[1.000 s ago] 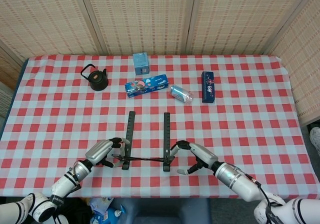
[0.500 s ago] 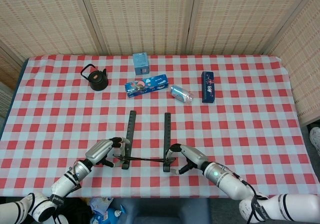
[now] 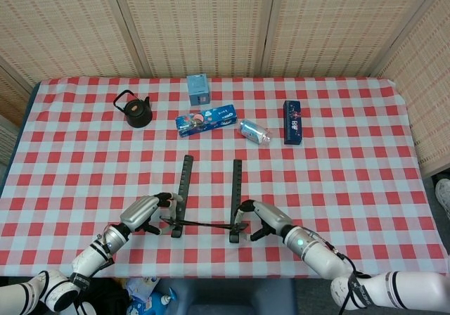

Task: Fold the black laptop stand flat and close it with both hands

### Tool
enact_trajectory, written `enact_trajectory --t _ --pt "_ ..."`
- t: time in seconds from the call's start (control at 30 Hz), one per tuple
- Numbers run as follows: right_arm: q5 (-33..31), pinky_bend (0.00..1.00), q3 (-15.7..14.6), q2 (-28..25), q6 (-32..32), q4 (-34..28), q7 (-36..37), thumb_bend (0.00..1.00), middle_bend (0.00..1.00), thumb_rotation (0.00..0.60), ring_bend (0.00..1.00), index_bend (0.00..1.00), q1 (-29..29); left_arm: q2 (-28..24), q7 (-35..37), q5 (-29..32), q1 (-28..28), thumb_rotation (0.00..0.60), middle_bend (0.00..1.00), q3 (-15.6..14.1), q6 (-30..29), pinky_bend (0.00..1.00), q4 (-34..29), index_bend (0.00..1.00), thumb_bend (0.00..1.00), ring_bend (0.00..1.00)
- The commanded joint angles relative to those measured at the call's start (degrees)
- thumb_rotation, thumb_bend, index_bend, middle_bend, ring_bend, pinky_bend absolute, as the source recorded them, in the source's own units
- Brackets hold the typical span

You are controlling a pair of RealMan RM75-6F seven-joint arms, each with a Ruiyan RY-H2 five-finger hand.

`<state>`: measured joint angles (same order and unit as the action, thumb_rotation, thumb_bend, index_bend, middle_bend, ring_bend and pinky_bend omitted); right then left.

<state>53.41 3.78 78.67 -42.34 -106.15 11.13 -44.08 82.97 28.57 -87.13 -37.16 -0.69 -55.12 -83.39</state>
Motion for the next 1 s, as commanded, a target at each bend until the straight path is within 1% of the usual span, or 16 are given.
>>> enact_trajectory --t 0.03,0.13,0.33,0.83,1.0 --pt "-0.6 0.14 0.2 0.2 -0.3 0.2 -0.6 0.29 0.28 0.6 0.1 0.48 0.2 0.0 0.1 0.0 0.0 0.6 0.24 0.0 0.1 0.29 0.1 0.59 0.33 0.21" --pt "-0.8 0.14 0.3 0.4 -0.5 0.1 -1.2 0.29 0.28 0.6 0.1 0.48 0.4 0.1 0.2 -0.1 0.0 0.6 0.24 -0.1 0.2 0.29 0.2 0.59 0.33 0.21" --pt "-1.5 0.14 0.4 0.5 -1.7 -0.2 -3.0 0.29 0.29 0.6 0.1 0.53 1.0 0.0 0.3 -0.2 -0.1 0.599 0.24 0.0 0.2 0.29 0.2 0.59 0.33 0.21" --pt "-2.1 0.14 1.0 1.6 -2.2 -0.2 -5.1 0.29 0.3 0.6 0.11 0.56 1.7 -0.1 0.4 -0.1 -0.1 0.6 0.24 0.0 0.4 0.29 0.0 0.58 0.33 0.21" --pt "-1.8 0.14 1.1 1.5 -2.8 -0.3 -5.9 0.27 0.28 0.6 0.11 0.56 2.1 -0.2 0.5 -0.2 -0.2 0.599 0.24 0.0 0.5 0.29 0.0 0.58 0.33 0.21"
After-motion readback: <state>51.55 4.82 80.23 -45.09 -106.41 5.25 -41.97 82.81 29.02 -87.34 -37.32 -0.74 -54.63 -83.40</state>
